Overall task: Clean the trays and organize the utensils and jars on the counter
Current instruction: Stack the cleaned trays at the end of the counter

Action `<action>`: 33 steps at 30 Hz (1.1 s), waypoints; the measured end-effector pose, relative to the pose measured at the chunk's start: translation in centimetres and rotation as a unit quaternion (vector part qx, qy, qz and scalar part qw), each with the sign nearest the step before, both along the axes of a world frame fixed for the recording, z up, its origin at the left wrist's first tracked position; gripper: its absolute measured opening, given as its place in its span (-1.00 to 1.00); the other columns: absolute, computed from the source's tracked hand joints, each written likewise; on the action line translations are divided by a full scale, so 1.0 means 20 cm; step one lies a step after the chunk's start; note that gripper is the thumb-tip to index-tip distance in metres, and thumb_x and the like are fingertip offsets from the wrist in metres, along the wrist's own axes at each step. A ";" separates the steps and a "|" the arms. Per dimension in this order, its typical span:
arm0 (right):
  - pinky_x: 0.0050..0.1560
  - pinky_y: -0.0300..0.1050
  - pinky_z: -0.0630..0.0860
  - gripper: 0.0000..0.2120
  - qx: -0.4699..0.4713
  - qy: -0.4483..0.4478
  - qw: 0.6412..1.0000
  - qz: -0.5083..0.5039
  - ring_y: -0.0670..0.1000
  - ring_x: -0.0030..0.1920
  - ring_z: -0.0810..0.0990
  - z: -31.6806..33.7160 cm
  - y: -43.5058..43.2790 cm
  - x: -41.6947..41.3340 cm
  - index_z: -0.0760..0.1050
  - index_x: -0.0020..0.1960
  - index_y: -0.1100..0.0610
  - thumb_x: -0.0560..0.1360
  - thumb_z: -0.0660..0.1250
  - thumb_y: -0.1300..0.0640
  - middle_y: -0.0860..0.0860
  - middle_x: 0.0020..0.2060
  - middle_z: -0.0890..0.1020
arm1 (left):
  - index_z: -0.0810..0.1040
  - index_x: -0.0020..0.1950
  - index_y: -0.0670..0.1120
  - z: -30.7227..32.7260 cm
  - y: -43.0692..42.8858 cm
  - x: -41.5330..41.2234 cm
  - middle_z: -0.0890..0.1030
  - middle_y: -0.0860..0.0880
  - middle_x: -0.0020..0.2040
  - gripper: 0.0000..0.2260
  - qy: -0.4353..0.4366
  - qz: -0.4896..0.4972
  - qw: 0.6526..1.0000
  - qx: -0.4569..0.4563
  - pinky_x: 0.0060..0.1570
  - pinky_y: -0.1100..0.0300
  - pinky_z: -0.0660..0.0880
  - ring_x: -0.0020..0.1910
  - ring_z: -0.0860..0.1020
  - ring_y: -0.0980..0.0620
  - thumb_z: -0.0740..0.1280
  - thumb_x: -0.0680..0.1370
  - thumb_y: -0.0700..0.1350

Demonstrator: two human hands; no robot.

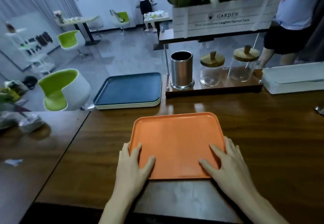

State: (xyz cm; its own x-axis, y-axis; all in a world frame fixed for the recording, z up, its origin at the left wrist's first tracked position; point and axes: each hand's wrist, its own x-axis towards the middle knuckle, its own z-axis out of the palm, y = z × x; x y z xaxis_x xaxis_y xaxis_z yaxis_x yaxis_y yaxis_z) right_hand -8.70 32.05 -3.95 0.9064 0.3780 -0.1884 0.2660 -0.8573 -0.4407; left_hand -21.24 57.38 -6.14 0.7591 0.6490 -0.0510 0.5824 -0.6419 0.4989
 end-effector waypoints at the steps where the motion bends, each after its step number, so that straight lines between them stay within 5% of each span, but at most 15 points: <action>1: 0.56 0.02 -0.03 -0.28 0.017 0.006 1.000 0.002 0.13 0.60 -0.05 0.00 0.04 -0.01 0.16 0.59 -0.13 0.53 0.15 -0.41 0.00 0.63 -0.11 | 0.37 0.57 0.04 0.02 0.03 -0.04 0.18 -0.05 0.60 -0.30 -0.001 0.013 1.000 -0.007 0.43 -0.05 0.38 0.54 0.28 -0.08 0.30 0.52 0.36; 5: 0.50 0.01 0.24 -0.30 0.060 0.012 0.998 0.032 0.07 0.56 0.17 0.02 0.20 -0.06 0.27 0.55 -0.14 0.49 0.17 -0.43 -0.10 0.62 -0.11 | 0.36 0.56 0.10 0.09 0.17 -0.13 0.17 0.02 0.61 -0.36 -0.028 0.059 0.997 -0.032 0.39 -0.03 0.37 0.51 0.33 -0.04 0.31 0.53 0.33; 13: 0.48 -0.14 0.16 -0.38 0.085 0.006 0.996 0.030 0.00 0.58 0.12 0.12 0.60 -0.17 0.22 0.55 -0.21 0.55 0.18 -0.35 -0.09 0.62 -0.17 | 0.46 0.49 0.12 0.25 0.60 -0.21 0.24 0.04 0.59 -0.40 -0.058 0.073 0.996 -0.004 0.42 -0.05 0.32 0.50 0.35 -0.02 0.31 0.50 0.32; 19: 0.45 -0.15 0.24 -0.40 0.123 -0.036 0.991 0.032 0.06 0.53 0.27 0.13 0.96 -0.13 0.33 0.53 -0.10 0.55 0.24 -0.29 -0.02 0.63 0.02 | 0.53 0.45 0.08 0.28 1.02 -0.13 0.32 0.04 0.55 -0.47 -0.092 0.053 0.994 0.002 0.40 -0.08 0.33 0.48 0.38 -0.04 0.36 0.52 0.26; 26: 0.45 0.12 0.30 -0.42 0.100 -0.087 0.991 0.002 0.16 0.45 0.36 0.26 1.31 0.15 0.40 0.49 0.01 0.57 0.21 -0.26 0.07 0.57 0.20 | 0.44 0.52 0.04 0.33 1.34 0.19 0.28 -0.03 0.58 -0.42 -0.088 0.013 0.996 -0.010 0.44 -0.11 0.29 0.49 0.36 -0.11 0.29 0.58 0.28; 33: 0.26 0.12 0.47 -0.48 0.071 -0.108 0.991 -0.034 0.15 0.31 0.48 0.31 1.54 0.52 0.45 0.41 0.08 0.59 0.22 -0.21 0.07 0.37 0.40 | 0.44 0.53 -0.05 0.29 1.55 0.60 0.30 -0.10 0.55 -0.41 -0.094 -0.018 0.995 -0.028 0.45 -0.12 0.29 0.48 0.38 -0.14 0.27 0.60 0.26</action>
